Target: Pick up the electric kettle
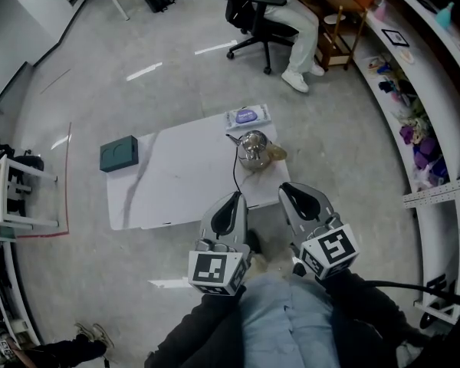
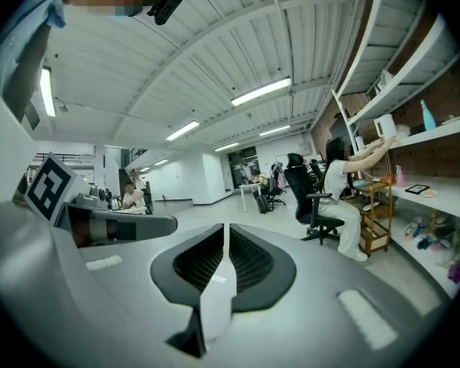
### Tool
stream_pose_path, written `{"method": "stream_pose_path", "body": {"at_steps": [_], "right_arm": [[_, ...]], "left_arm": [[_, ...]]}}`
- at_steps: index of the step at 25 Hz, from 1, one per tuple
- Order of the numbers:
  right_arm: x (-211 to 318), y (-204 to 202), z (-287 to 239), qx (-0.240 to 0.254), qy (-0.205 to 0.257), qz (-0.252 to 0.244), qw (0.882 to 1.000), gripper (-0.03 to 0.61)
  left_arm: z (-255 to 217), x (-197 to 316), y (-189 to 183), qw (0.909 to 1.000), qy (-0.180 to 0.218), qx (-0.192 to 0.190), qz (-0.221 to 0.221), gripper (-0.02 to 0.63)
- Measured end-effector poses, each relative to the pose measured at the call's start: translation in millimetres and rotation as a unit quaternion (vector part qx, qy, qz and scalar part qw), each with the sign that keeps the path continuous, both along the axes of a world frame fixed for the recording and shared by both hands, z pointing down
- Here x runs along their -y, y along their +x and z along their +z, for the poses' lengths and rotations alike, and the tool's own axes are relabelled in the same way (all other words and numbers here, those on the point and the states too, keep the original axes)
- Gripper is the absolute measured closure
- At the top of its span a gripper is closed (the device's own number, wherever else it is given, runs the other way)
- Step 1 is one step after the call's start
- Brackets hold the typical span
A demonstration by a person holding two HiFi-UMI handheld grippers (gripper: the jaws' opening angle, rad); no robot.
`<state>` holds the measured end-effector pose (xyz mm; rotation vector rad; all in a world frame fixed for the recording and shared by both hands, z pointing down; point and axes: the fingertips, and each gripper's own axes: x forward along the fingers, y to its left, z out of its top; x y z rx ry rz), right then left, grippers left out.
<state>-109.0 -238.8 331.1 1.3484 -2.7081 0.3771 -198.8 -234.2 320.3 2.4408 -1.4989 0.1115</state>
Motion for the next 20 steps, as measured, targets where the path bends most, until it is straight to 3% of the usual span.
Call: {"method": "stream_pose_path", "body": {"at_steps": [12,20], "right_arm": [[58,-31,-13,-0.009,0.023,0.043,0.999,0.535],[68,-29,0,-0.013,0.007,0.066,0.998,0.534]], "left_arm": [[-16,65,-29,0.9987,0.025,-0.016,0.041,0.612],[-5,85,-29,0.9983,0.013,-0.02,0.054,0.612]]}}
